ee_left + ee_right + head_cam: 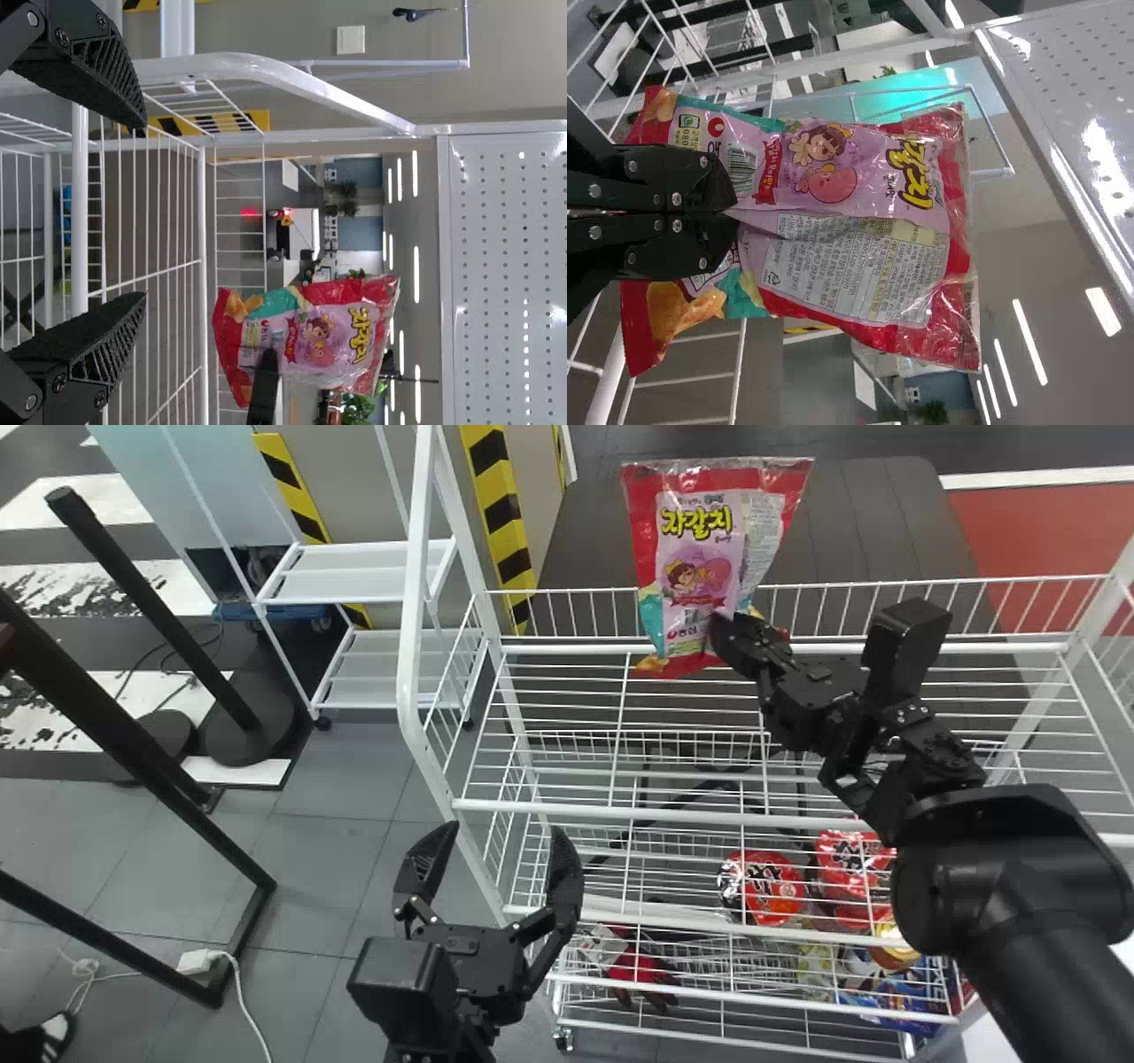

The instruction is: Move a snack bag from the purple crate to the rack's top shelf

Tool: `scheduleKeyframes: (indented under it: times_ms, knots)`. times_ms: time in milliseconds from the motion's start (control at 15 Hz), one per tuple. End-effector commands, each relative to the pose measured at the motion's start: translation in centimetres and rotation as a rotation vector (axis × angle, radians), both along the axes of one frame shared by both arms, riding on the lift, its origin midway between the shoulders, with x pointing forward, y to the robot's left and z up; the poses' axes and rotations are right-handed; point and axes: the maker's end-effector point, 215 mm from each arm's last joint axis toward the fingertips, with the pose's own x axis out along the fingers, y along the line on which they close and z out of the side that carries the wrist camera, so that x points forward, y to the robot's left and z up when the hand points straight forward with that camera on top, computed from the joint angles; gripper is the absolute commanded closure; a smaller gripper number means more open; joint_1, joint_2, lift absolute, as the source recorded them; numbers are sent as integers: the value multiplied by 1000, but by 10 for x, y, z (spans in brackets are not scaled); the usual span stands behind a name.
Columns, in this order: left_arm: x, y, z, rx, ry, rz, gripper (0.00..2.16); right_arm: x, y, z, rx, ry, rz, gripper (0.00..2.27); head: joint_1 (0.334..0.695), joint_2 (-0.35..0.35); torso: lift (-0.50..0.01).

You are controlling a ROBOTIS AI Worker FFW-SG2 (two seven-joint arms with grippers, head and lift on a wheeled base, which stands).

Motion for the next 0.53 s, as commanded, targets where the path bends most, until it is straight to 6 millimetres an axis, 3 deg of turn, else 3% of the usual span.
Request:
scheduleKeyframes:
  times_ms: [0, 400, 467]
  knots:
    - [0, 4, 2, -2, -7, 5, 137, 3, -4, -14, 4, 21, -5, 1986, 695, 182, 0]
    - [0, 3, 2, -4, -18, 3, 137, 10, -14, -23, -3, -1, -17, 1970, 695, 170, 0]
    - [-1, 2, 2, -6, -24, 3, 137, 9, -15, -29, -6, 9, -18, 1831, 695, 168, 0]
